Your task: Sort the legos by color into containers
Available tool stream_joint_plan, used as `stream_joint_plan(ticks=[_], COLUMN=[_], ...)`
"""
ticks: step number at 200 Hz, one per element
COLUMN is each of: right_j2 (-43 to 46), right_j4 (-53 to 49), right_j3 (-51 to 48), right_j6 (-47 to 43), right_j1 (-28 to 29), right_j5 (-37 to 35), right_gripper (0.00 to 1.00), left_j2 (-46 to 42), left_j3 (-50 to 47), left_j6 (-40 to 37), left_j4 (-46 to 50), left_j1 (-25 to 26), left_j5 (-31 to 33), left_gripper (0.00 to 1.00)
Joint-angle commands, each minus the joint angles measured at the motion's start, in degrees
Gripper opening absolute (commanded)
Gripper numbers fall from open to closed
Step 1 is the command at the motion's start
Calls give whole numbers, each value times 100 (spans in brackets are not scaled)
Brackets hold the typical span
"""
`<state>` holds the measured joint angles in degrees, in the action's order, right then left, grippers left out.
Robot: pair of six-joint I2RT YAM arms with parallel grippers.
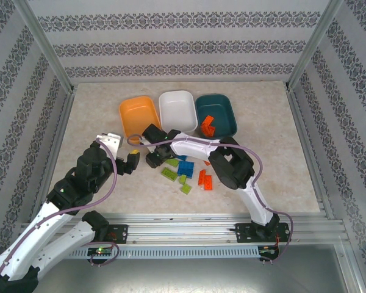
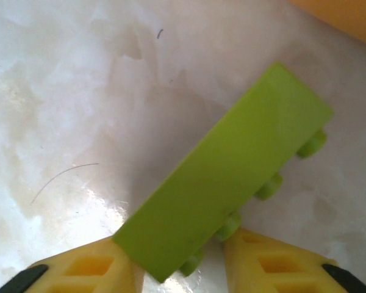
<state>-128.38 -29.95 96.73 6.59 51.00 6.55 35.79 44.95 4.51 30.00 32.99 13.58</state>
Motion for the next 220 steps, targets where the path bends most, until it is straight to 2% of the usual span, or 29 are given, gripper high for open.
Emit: stream_joint_plan(ticks=[1, 48, 137, 150, 169, 179, 220], right_j2=[163, 696, 1333, 1257, 1105, 1000, 469], right_j4=[-267, 33, 320, 144, -66, -169, -317], right_j3=[-390, -708, -754, -625, -509, -409, 100], right_j6=[235, 402, 835, 875, 965, 1009, 1157], right_j1=[129, 112, -66, -108, -95, -82, -55], right_j5=[76, 20, 482, 565, 455, 413, 246], right_gripper=[29, 24, 20, 27, 53, 61, 65], left_j2=[-1, 7, -13, 7, -2, -2, 7], left_j3=[-12, -21, -18, -12, -12, -10, -9], left_j6=[6, 8, 13, 14, 14, 14, 14], left_j4=[-109, -108, -99, -82, -94, -93, -82], left_j1=[-3, -2, -3, -1, -3, -2, -3], left_j5=[13, 21, 75, 74, 75, 74, 76], left_gripper=[100, 100, 100, 100, 100, 100, 100])
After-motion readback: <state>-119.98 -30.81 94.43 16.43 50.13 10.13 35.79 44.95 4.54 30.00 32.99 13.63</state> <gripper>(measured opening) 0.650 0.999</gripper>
